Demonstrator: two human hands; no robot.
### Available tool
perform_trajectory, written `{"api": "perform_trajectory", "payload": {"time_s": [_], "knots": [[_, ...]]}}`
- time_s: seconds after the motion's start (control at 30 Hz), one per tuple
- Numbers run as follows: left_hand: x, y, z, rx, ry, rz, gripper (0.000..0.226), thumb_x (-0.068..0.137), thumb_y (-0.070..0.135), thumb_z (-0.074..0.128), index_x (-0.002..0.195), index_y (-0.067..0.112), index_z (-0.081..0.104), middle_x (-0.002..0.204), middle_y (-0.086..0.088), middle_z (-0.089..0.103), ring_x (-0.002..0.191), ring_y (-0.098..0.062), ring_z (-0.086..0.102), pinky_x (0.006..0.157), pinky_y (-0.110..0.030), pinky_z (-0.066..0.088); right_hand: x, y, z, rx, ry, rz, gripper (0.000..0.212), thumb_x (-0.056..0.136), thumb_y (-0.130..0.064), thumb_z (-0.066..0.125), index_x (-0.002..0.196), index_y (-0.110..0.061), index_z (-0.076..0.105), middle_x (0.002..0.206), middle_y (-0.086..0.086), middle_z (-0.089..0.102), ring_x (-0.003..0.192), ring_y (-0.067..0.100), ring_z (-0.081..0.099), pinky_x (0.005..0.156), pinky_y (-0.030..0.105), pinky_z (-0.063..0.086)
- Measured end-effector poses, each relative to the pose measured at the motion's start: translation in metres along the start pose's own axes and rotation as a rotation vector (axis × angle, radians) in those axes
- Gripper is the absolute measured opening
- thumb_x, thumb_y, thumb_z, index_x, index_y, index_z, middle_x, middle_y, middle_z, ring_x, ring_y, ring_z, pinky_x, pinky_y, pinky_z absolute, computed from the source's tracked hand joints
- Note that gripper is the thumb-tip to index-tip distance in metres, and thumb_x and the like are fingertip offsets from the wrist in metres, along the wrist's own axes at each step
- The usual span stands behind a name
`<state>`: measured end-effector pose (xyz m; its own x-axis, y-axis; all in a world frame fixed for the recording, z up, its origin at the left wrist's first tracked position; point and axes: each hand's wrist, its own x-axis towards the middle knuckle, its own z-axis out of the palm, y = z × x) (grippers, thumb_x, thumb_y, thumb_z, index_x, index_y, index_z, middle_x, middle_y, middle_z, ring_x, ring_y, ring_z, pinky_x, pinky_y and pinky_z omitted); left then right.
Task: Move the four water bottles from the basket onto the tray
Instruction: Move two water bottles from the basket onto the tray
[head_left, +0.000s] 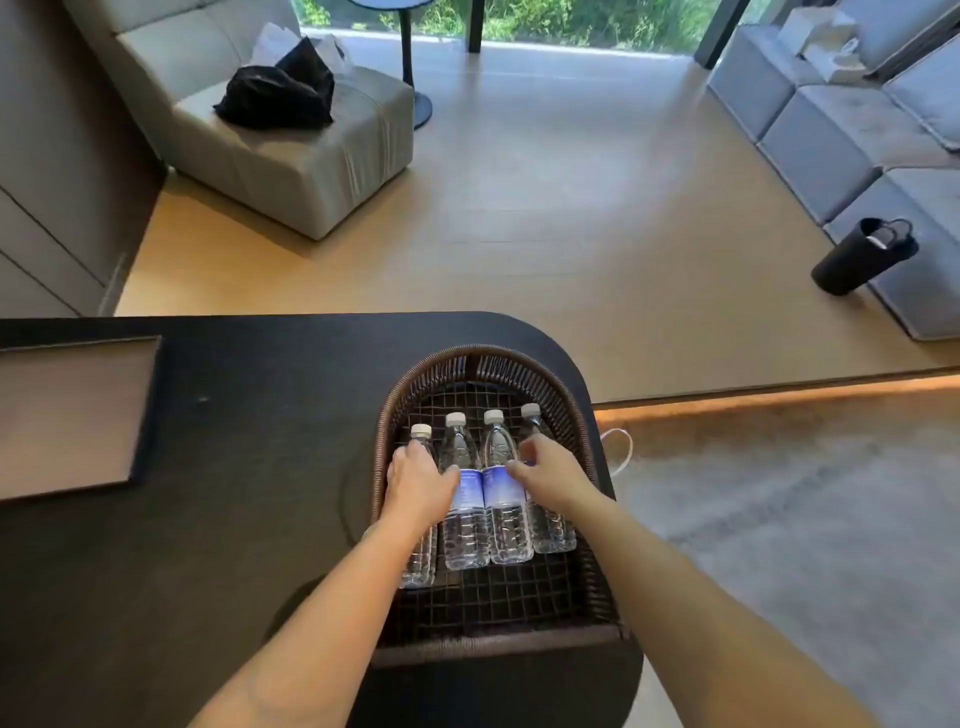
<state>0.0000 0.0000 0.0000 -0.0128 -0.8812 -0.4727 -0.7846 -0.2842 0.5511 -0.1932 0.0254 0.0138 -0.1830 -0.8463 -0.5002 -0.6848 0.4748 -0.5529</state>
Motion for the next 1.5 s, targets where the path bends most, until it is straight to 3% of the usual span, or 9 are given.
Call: {"api": "perform_trajectory", "payload": {"time_s": [0.1,0.27,0.47,0.53,0.63,0.83,1.13,1.27,1.5], "knots": [[0.012,0.002,0.003,-0.002,0.008,-0.065,0.059,0.091,0.036,0.068,0.133,-0.001,0.048,0.136,-0.022,0.050,0.126,-0.039,0.051,0.106,-0.047,0.043,0.023,-0.006,0.005,-0.028,-0.025,-0.021,0.041,0.094,-0.035,0.069,0.128,-0.013,0.058,0.119,0.006,0.068,0.107,0.025,0.065,0.089,0.039,0.051],[0.026,0.001,0.005,-0.013,-0.009,-0.134,0.056,0.095,0.036,0.065,0.136,0.002,0.046,0.137,-0.017,0.049,0.123,-0.036,0.055,0.103,-0.047,0.048,0.048,-0.011,0.007,-0.140,-0.056,0.003,0.041,0.087,-0.042,0.077,0.115,-0.018,0.059,0.107,0.003,0.068,0.097,0.024,0.065,0.086,0.044,0.055],[0.037,-0.001,0.008,-0.011,-0.001,-0.136,0.051,0.095,0.033,0.068,0.130,0.001,0.050,0.134,-0.017,0.051,0.120,-0.036,0.056,0.100,-0.045,0.048,0.066,-0.015,0.002,-0.305,-0.123,0.022,0.054,0.084,-0.047,0.079,0.125,-0.017,0.059,0.113,0.003,0.070,0.104,0.027,0.068,0.088,0.043,0.056],[0.035,-0.001,0.008,-0.006,0.020,-0.123,0.045,0.095,0.029,0.068,0.127,0.002,0.052,0.131,-0.016,0.053,0.118,-0.035,0.057,0.098,-0.044,0.047,0.072,-0.019,0.000,-0.324,-0.190,0.056,0.053,0.085,-0.045,0.079,0.123,-0.014,0.059,0.105,0.006,0.074,0.091,0.026,0.074,0.086,0.044,0.059],[0.029,0.000,0.008,-0.015,0.059,-0.107,0.040,0.094,0.026,0.070,0.124,0.004,0.055,0.128,-0.014,0.055,0.116,-0.033,0.059,0.096,-0.043,0.048,0.076,-0.023,-0.003,-0.260,-0.240,0.104,0.057,0.082,-0.038,0.084,0.123,-0.011,0.057,0.102,0.010,0.073,0.080,0.025,0.076,0.084,0.049,0.062],[0.013,-0.006,0.009,-0.043,0.108,0.013,0.047,0.091,0.026,0.073,0.130,0.007,0.055,0.125,-0.009,0.056,0.114,-0.026,0.059,0.098,-0.040,0.052,0.051,-0.014,0.000,-0.085,-0.068,0.064,0.072,0.071,-0.037,0.092,0.129,-0.015,0.055,0.121,0.001,0.063,0.110,0.022,0.062,0.096,0.040,0.053],[-0.041,-0.017,-0.003,-0.157,0.111,0.244,0.095,0.083,0.028,0.083,0.158,0.009,0.027,0.131,0.001,0.047,0.125,-0.011,0.047,0.103,-0.026,0.044,-0.021,0.008,0.002,0.197,0.034,-0.070,0.066,0.073,-0.032,0.090,0.126,-0.031,0.051,0.120,-0.001,0.052,0.112,0.018,0.058,0.100,0.034,0.050],[-0.059,-0.027,-0.016,-0.177,0.076,0.306,0.070,0.081,0.029,0.084,0.142,0.020,0.052,0.113,0.007,0.043,0.108,-0.008,0.048,0.094,-0.025,0.046,-0.054,0.015,0.003,0.283,-0.058,-0.099,0.068,0.084,-0.025,0.085,0.132,-0.038,0.038,0.121,-0.007,0.068,0.111,0.012,0.069,0.101,0.040,0.054],[-0.082,-0.037,-0.032,-0.070,0.017,0.333,0.077,0.083,0.035,0.081,0.148,0.036,0.039,0.124,0.012,0.058,0.113,-0.008,0.057,0.090,-0.026,0.047,-0.084,0.021,0.012,0.248,-0.032,-0.119,0.071,0.084,-0.017,0.085,0.140,-0.034,0.044,0.128,-0.015,0.064,0.117,-0.004,0.063,0.107,0.040,0.053]]}}
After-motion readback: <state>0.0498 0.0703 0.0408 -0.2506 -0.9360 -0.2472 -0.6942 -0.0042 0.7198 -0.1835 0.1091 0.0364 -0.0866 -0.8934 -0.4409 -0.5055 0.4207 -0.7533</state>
